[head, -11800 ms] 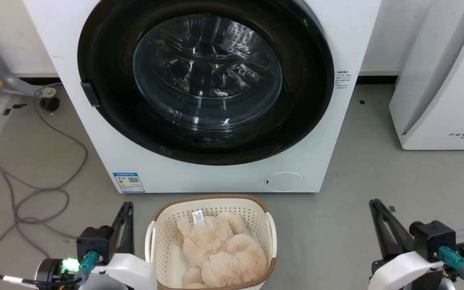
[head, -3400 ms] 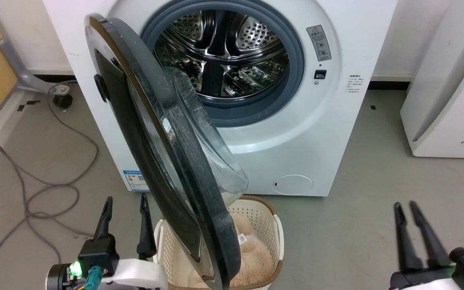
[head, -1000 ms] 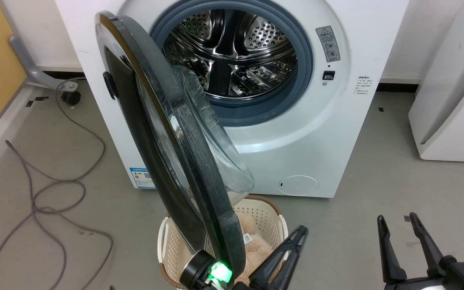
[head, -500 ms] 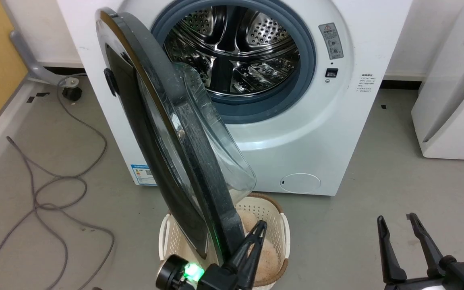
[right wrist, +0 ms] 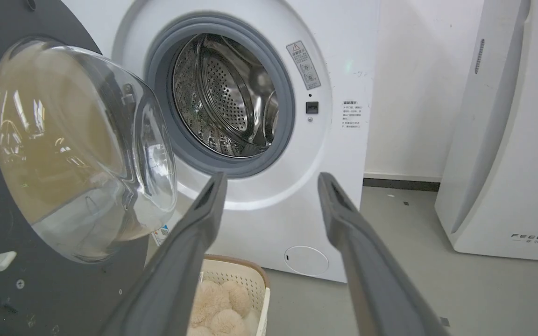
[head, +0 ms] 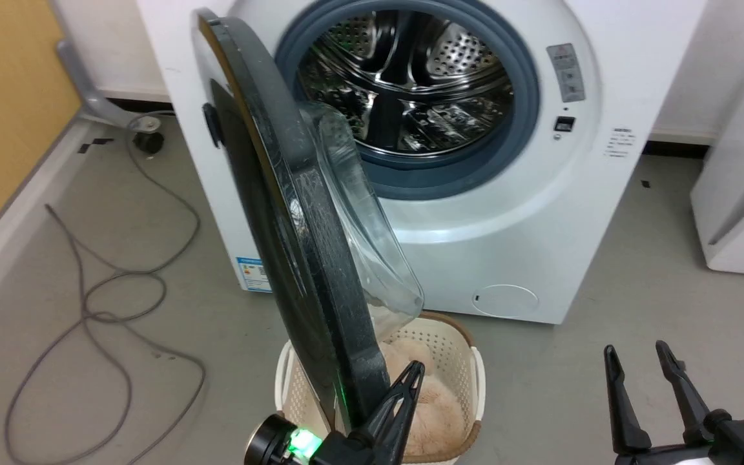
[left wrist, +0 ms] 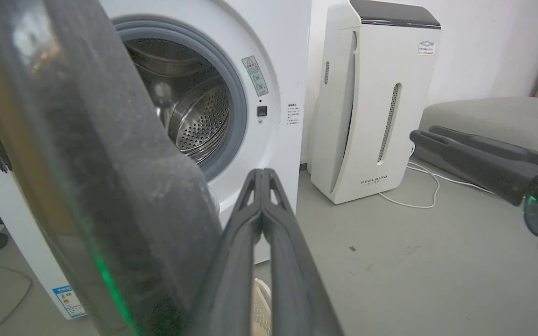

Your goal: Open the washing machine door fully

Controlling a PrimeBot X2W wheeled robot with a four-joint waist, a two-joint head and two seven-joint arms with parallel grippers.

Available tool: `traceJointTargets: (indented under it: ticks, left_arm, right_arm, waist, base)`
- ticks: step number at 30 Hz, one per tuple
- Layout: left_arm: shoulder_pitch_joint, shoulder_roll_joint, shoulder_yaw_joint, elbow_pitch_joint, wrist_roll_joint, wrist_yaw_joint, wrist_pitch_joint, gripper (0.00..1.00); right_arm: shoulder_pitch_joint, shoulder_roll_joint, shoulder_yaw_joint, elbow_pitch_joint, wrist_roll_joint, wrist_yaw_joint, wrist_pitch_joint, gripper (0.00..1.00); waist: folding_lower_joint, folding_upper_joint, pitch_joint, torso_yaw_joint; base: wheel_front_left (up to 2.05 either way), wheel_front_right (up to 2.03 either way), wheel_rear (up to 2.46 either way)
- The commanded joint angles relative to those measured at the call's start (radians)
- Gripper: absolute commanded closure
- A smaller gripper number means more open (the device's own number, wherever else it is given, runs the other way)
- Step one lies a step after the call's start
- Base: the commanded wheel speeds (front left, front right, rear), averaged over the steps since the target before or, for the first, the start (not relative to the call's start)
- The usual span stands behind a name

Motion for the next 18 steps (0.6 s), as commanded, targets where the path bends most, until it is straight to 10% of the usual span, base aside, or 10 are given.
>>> traceJointTargets:
  ticks: [1,18]
  left_arm:
    - [0.015,0.015,0.017,-0.008,0.006,0.006,-0.004,1.00]
    - [0.098,0.072,0.076,-0.095,0.013,0.047,-0.004,1.00]
  right_arm:
    - [0.013,0.005,0.005,-0.006,0.004,0.001,-0.004,0.00]
    - [0.018,0.005,0.031,-0.018,0.019,0.001,-0.004,0.00]
  waist:
    - [0.0000,0.0000,-0.002,0.021]
    - [0.0000,0.0000,0.009,0.168]
  base:
    - [0.00,0.00,0.00]
    - [0.00,0.00,0.00]
